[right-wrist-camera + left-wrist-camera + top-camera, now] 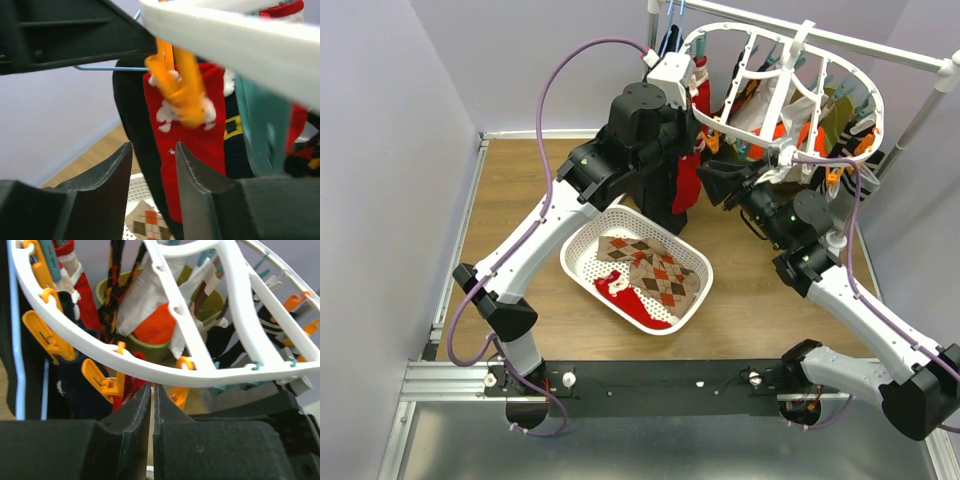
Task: Clip the socks to the hanger
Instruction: Open the clamp at the hanger.
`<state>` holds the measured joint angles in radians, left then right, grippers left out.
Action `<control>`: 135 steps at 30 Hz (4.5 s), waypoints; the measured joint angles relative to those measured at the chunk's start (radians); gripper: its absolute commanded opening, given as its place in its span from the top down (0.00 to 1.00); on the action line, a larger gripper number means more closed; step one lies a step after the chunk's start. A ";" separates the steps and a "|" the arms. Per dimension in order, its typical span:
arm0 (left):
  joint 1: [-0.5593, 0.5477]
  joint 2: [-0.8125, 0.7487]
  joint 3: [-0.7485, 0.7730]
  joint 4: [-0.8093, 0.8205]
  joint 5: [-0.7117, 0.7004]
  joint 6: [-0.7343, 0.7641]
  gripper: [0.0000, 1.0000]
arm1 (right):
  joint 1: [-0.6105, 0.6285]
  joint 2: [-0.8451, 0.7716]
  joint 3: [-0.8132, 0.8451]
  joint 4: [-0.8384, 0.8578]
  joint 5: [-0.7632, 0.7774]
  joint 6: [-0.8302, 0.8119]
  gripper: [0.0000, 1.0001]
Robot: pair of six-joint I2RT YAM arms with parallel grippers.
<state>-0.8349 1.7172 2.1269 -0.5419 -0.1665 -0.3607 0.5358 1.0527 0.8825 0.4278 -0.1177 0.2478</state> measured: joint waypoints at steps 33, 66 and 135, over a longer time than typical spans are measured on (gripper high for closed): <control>0.085 0.011 -0.032 0.002 0.171 0.000 0.86 | 0.000 0.033 -0.211 0.435 0.121 0.249 0.37; 0.096 0.011 -0.032 0.002 0.171 0.000 0.86 | 0.000 0.131 -0.156 0.573 0.208 0.218 0.29; 0.096 -0.075 -0.855 1.481 0.615 -0.060 0.40 | 0.000 -0.399 0.285 -0.893 0.081 -0.085 0.20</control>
<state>-0.7391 1.6424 1.2724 0.9390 0.4480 -0.4206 0.5358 0.6540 1.1679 -0.4652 -0.0368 0.1631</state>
